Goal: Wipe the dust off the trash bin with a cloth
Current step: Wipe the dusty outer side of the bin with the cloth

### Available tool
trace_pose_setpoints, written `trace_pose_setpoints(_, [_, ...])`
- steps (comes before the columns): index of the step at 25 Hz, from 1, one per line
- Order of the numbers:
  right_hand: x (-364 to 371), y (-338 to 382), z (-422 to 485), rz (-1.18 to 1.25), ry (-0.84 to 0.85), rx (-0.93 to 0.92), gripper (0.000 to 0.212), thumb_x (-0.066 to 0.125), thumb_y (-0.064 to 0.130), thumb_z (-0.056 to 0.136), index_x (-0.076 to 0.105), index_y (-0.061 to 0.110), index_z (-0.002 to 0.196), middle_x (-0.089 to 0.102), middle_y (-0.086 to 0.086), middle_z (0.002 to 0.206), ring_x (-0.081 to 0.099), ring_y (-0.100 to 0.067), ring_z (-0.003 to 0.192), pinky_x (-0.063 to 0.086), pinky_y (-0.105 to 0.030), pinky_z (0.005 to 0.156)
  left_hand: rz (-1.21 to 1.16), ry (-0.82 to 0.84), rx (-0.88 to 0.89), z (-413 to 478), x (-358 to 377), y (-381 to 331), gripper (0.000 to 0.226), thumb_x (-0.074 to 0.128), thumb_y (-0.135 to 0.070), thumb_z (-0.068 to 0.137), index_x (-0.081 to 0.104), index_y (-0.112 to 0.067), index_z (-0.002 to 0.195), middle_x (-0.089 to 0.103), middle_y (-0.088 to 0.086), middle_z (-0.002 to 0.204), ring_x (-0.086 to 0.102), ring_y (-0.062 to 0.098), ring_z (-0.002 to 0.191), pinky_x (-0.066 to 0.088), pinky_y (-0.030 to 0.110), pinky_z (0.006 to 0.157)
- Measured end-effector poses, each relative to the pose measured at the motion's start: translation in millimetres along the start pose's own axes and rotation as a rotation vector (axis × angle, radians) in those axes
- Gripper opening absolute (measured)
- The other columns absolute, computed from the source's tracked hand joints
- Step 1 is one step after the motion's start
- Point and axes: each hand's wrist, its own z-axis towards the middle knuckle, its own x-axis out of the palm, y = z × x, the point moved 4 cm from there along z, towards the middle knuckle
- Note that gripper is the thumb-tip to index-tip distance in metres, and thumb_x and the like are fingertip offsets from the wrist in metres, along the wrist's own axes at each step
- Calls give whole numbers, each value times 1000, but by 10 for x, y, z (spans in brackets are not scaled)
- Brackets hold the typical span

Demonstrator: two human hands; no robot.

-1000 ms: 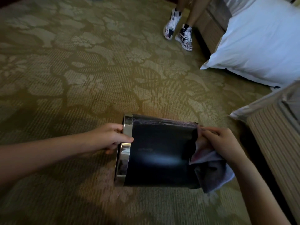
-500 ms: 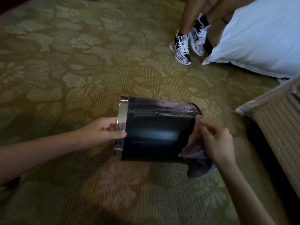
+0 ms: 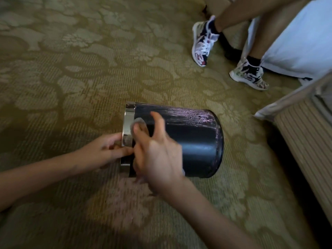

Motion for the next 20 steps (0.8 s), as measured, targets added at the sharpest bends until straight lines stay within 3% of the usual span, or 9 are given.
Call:
trace_pose_setpoints(1, [-49, -127, 11, -13, 2, 30, 36, 56, 32, 90, 57, 31, 126, 38, -14, 143, 64, -26, 82, 44, -30, 50, 16, -1, 1, 1, -20, -8, 14, 64, -20, 92, 64, -19, 106, 66, -5, 59, 53, 3, 47, 39, 13, 42])
trace_pose_setpoints(3, [-172, -588, -97, -54, -19, 166, 35, 56, 36, 90, 54, 43, 125, 39, -6, 135, 64, -27, 82, 49, -34, 52, 65, 10, -10, 7, -69, -4, 36, 68, -43, 77, 65, -28, 110, 70, -1, 72, 50, 9, 52, 38, 18, 43])
trace_pose_setpoints(7, [-414, -1555, -450, -108, -107, 493, 31, 57, 44, 91, 58, 49, 122, 44, 1, 106, 63, -28, 79, 46, -32, 56, 64, 48, -24, 5, -79, 18, 56, 64, -54, 70, 60, -36, 122, 73, 5, 87, 49, 9, 53, 39, 20, 44])
trace_pose_setpoints(9, [-398, -1643, -500, -160, -123, 491, 31, 59, 42, 92, 63, 44, 123, 54, 0, 94, 64, -29, 75, 40, -30, 53, 64, 77, -9, 10, -61, 3, 59, 64, -55, 70, 59, -36, 126, 74, 8, 97, 47, 12, 55, 37, 20, 45])
trace_pose_setpoints(12, [-380, -1572, -466, -182, -159, 467, 30, 60, 41, 92, 66, 39, 121, 67, -3, 89, 67, -32, 74, 44, -33, 53, 55, 91, -20, 14, -56, 3, 55, 64, -55, 71, 60, -39, 123, 75, 5, 100, 48, 25, 59, 41, 23, 48])
trace_pose_setpoints(15, [-375, -1551, -553, -219, -157, 444, 32, 64, 36, 89, 68, 36, 122, 71, -2, 85, 68, -30, 66, 36, -28, 49, 80, 108, -24, -16, -22, 40, 56, 62, -57, 74, 56, -42, 128, 71, 7, 115, 62, 46, 87, 56, 48, 68])
trace_pose_setpoints(16, [-364, -1536, -618, -211, -170, 434, 32, 66, 33, 89, 69, 33, 121, 71, -2, 82, 67, -28, 62, 34, -26, 47, 80, 91, -26, -19, -23, 49, 55, 61, -58, 73, 57, -43, 126, 70, 12, 114, 63, 42, 84, 56, 47, 64])
trace_pose_setpoints(18, [-299, -1486, -795, -165, -172, 427, 31, 69, 28, 87, 71, 29, 118, 68, 0, 78, 65, -26, 56, 35, -25, 43, 60, 43, -33, 2, -45, 76, 53, 62, -57, 72, 59, -42, 123, 70, 20, 100, 55, 21, 59, 46, 29, 46])
trace_pose_setpoints(20, [-228, -1471, -944, -140, -156, 432, 30, 71, 26, 86, 72, 28, 116, 66, 2, 76, 63, -23, 54, 37, -24, 41, 59, 17, -28, 48, -69, 96, 47, 62, -49, 76, 60, -38, 122, 68, 20, 86, 48, 10, 51, 39, 21, 42])
